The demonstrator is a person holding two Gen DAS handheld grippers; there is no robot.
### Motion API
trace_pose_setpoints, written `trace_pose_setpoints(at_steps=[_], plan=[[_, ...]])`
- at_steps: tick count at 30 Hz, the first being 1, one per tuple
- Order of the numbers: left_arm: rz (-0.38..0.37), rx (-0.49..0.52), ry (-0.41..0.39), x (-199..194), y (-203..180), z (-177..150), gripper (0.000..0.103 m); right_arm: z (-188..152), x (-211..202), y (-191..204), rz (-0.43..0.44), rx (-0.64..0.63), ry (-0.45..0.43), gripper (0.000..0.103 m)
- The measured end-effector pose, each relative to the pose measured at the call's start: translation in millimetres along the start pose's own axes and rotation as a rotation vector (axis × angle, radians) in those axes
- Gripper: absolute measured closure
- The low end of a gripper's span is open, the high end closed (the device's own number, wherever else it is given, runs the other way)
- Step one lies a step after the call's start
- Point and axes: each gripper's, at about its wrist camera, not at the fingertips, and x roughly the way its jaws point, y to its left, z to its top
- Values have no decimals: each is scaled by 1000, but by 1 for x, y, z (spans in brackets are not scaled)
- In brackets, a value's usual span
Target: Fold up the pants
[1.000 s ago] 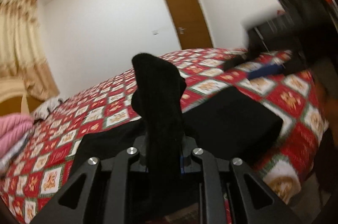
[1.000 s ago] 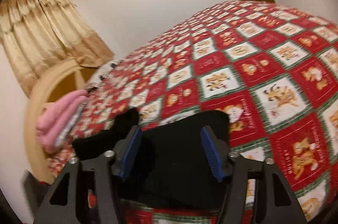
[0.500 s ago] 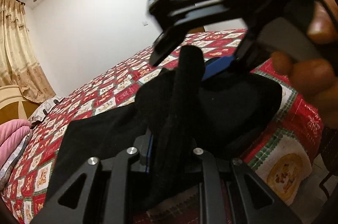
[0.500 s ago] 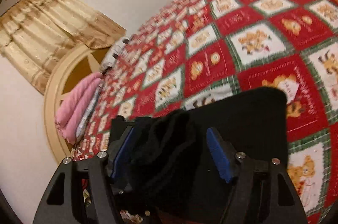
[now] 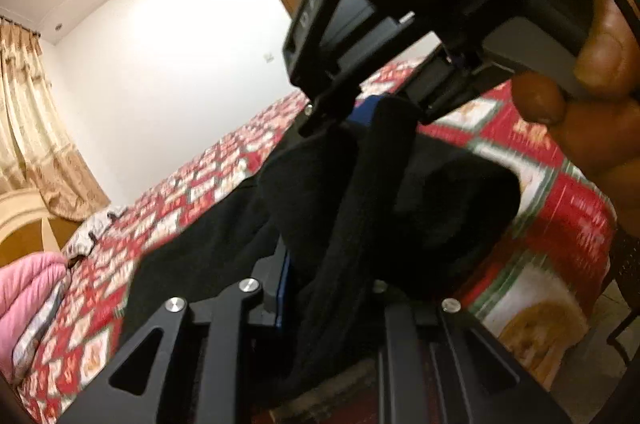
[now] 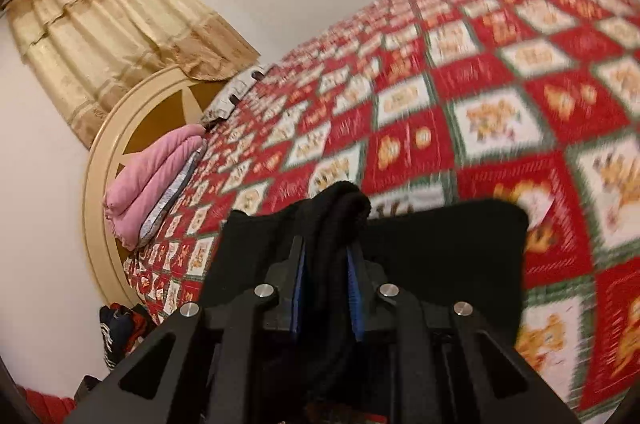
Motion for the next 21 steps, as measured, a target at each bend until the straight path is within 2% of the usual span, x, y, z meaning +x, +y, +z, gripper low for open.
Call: trace_pose_setpoints(at_steps=[5,7,8,10,12,14,15,16,18,21], plan=[[-4,51,-32,3,-23,20,79,8,-15,-15,-54,-28,-19,84],[-19,88,1,10,-38,19,77,2,-9,-29,-125,-38,-4,84],[-50,102,27,14,-45,17,77,-3,-4,-37,-160,-39,7,83],[-95,95,58,15,-46,12,77,-13,-1,-53,-166,5,15,78],[-144,66,52,7,-39,9,76,-18,-11,-64,-120,68,-13,76],[-204,17,69,0,-25,9,69,-16,-28,-66,-133,97,-51,75],[-237,-18,84,-6,-15,8,59,-15,-37,-65,-156,89,-77,75],[-250,-39,91,-10,-9,7,51,-15,-49,-61,-204,66,-116,75],[-261,-85,94,-22,9,4,42,-15,-67,-48,-269,-10,-165,75],[-250,-157,95,-33,37,0,41,-15,-69,-19,-215,-99,-147,75]])
